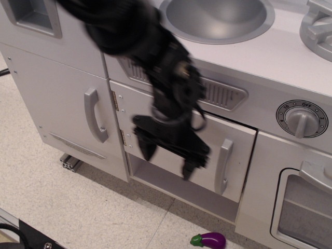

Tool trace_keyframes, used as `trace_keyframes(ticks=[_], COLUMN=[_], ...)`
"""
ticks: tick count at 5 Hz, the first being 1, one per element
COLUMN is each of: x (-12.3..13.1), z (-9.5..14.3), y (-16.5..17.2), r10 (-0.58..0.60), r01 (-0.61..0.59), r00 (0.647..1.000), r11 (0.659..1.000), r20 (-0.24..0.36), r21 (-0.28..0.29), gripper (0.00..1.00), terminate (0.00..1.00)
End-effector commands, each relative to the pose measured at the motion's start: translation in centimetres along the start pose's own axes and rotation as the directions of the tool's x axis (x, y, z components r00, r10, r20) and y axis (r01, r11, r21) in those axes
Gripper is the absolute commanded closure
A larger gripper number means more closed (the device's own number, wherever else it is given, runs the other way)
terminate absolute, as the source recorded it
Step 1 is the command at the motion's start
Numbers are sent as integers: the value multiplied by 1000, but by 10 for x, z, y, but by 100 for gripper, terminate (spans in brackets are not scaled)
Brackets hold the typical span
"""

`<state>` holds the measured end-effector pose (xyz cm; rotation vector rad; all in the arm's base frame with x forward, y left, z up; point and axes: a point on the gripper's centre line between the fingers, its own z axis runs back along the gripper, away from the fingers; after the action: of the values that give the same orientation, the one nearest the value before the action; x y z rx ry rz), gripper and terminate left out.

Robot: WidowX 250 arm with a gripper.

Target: Open cabinet

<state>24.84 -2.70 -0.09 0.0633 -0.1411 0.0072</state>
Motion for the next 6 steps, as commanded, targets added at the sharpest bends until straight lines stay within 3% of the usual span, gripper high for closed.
trace_keyframes(ticks=[1,4,5,6], x=[31,61,63,62], z=[-8,-29,-30,-29], y=[-40,-57,-55,-52], r10=[23,81,75,69], r01=[-16,-70,-63,-53], r00=[993,978,975,975], r11=[998,996,996,995], r20=[117,194,210,212], r21=[-64,-64,-65,-79], gripper=[0,0,100,100], terminate=[0,0,0,0])
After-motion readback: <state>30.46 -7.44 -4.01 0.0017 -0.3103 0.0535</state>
